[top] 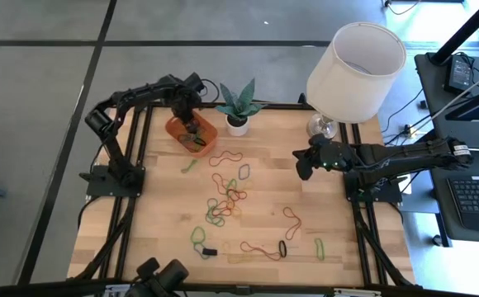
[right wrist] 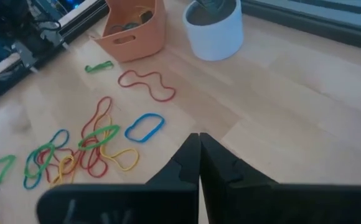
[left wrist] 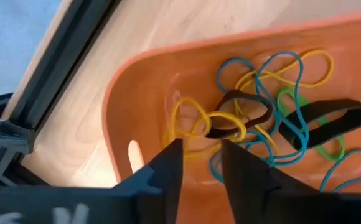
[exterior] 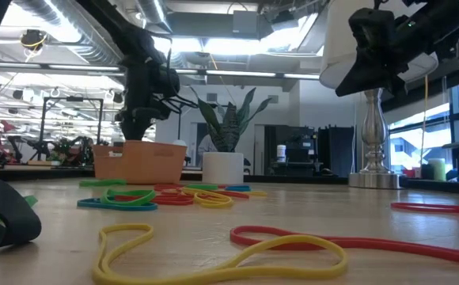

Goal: Pick and place rubber bands into bin
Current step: Put the yellow rubber band into the orange bin, then put the red rubber band into the orange bin

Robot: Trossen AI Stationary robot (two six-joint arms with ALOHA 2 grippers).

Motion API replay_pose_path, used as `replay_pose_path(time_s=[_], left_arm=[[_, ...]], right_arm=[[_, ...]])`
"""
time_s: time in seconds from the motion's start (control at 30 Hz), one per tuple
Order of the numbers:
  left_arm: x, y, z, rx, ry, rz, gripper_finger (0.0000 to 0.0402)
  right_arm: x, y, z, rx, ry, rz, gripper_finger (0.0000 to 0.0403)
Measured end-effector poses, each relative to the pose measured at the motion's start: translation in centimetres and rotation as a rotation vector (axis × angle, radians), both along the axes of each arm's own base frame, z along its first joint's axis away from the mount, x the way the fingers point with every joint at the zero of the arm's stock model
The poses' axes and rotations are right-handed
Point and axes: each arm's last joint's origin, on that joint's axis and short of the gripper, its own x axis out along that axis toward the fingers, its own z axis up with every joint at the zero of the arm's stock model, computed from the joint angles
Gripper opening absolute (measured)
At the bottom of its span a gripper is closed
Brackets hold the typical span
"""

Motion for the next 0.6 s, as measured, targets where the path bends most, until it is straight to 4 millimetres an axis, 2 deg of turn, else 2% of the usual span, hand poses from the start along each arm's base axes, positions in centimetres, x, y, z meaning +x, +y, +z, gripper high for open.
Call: replay_pose_path(time_s=[0.13,0.3,0.43,0.53,0.6], left_arm=[[0.3,-0.2,0.8,-0.047,-0.037,0.046,0.0128],[0.7,-1.5,3.0,-0.045,-0.082,0.131,0.0114],[1.6,-4.3,5.5,0.029,-0.135,0.115,0.0069],[2.4,-7.3,7.6,0.106,-0.176,0.087,0.002],[2.9,-9.4,8.7,0.13,-0.218,0.069,0.0007]], right_arm=[[0.0,0.0,0.0,-0.033,0.018,0.024,0.0005],[0.0,0.0,0.0,-0.041,0.023,0.03,0.0005],[0.0,0.0,0.0,-0.041,0.023,0.031,0.0005],[0.0,0.1,0.0,-0.03,0.023,0.047,0.0005],[0.0,0.1,0.0,-0.022,0.024,0.062,0.0005]])
